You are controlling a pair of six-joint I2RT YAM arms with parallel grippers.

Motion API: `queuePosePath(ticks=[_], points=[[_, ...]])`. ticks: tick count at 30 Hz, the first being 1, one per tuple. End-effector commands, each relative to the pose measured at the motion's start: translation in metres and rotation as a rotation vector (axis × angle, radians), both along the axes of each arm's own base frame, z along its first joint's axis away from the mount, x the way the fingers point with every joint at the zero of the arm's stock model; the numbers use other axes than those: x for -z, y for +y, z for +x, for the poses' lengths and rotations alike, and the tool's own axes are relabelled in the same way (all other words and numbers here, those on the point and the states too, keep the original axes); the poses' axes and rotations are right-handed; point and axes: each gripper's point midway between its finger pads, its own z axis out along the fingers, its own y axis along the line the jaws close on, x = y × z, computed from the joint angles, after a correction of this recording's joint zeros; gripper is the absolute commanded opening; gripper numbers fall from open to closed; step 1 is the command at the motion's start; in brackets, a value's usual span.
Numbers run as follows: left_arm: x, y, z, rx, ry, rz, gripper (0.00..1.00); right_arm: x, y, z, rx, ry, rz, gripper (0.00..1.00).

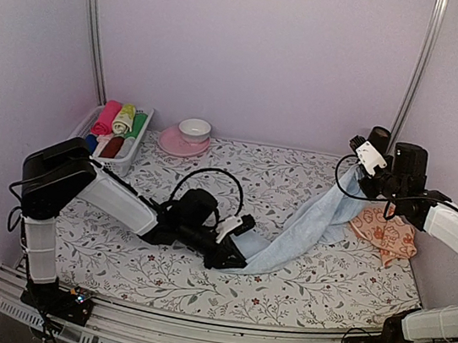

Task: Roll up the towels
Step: Pick up the towel from the center of the board.

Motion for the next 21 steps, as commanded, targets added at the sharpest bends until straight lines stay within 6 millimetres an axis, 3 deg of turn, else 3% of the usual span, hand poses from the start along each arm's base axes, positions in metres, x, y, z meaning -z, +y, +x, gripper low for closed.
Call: queuePosePath(ticks=[1,2,5,7,10,14,18,21], points=[[0.016,-0.004,-0.003,0.016,0.028,0.030,0.07,-0.006,0.000,-0.001,0.003,-0.034,0.010,0.03],[0.016,-0.004,-0.002,0.012,0.028,0.030,0.01,-0.006,0.000,-0.001,0.001,-0.034,0.010,0.03],[0.010,-0.003,0.002,-0.012,0.011,0.028,0.00,-0.010,0.003,-0.004,-0.025,-0.046,0.019,0.03],[-0.005,-0.002,0.016,-0.070,-0.034,0.018,0.00,-0.014,0.009,-0.010,-0.066,-0.059,0.032,0.03],[-0.044,0.017,0.063,-0.287,-0.170,0.032,0.00,-0.023,0.023,-0.026,-0.171,-0.092,0.057,0.02],[-0.125,0.062,0.111,-0.577,-0.366,0.000,0.00,-0.043,0.044,-0.060,-0.337,-0.161,0.096,0.02],[-0.193,0.104,0.129,-0.759,-0.482,-0.069,0.00,-0.043,0.063,-0.097,-0.507,-0.213,0.071,0.02],[-0.214,0.121,0.132,-0.813,-0.528,-0.064,0.00,-0.031,0.077,-0.125,-0.642,-0.215,0.039,0.02]])
